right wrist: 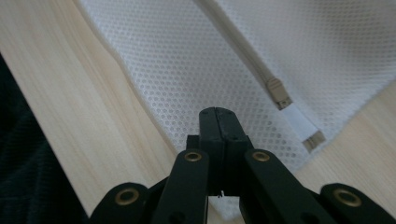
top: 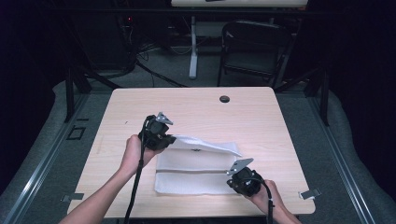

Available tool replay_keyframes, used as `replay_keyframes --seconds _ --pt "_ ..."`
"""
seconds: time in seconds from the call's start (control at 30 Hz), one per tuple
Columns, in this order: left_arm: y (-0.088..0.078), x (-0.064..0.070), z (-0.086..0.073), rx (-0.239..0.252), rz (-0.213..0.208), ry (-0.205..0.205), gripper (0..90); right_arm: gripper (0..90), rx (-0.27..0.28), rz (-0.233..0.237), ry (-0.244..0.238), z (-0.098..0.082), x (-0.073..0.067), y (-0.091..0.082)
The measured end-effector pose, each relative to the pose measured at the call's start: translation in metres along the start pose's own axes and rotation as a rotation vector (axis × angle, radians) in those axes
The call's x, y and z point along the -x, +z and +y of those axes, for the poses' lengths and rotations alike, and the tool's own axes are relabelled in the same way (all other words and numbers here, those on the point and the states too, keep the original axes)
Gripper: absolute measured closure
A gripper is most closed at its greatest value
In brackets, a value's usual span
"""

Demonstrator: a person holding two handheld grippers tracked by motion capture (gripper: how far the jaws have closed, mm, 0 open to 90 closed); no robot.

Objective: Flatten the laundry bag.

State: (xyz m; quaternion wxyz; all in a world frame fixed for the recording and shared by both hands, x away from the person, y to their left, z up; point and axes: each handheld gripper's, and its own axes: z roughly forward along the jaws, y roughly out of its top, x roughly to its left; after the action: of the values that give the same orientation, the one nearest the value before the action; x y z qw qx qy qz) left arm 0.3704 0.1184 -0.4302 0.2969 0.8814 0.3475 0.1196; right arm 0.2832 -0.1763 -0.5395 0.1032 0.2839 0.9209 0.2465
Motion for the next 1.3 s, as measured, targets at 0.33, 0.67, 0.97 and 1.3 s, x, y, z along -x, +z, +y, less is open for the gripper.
replay_keyframes --seconds 0.33,0.67,0.97,1.3 --pt "0.007 -0.016 0.017 -0.012 0.031 -0.011 88.8 90.0 -0.067 0.018 -0.029 -0.002 0.001 0.018" --pt "0.02 -0.024 0.034 0.003 0.071 -0.013 88.9 90.0 -0.088 0.067 -0.019 -0.003 0.004 0.016" --pt "0.034 -0.035 0.047 -0.028 0.112 -0.01 88.9 90.0 -0.077 0.143 -0.015 -0.007 0.005 0.016" --pt "0.048 -0.05 0.046 -0.04 0.141 -0.053 88.9 90.0 -0.117 0.155 -0.044 -0.011 0.001 0.01"
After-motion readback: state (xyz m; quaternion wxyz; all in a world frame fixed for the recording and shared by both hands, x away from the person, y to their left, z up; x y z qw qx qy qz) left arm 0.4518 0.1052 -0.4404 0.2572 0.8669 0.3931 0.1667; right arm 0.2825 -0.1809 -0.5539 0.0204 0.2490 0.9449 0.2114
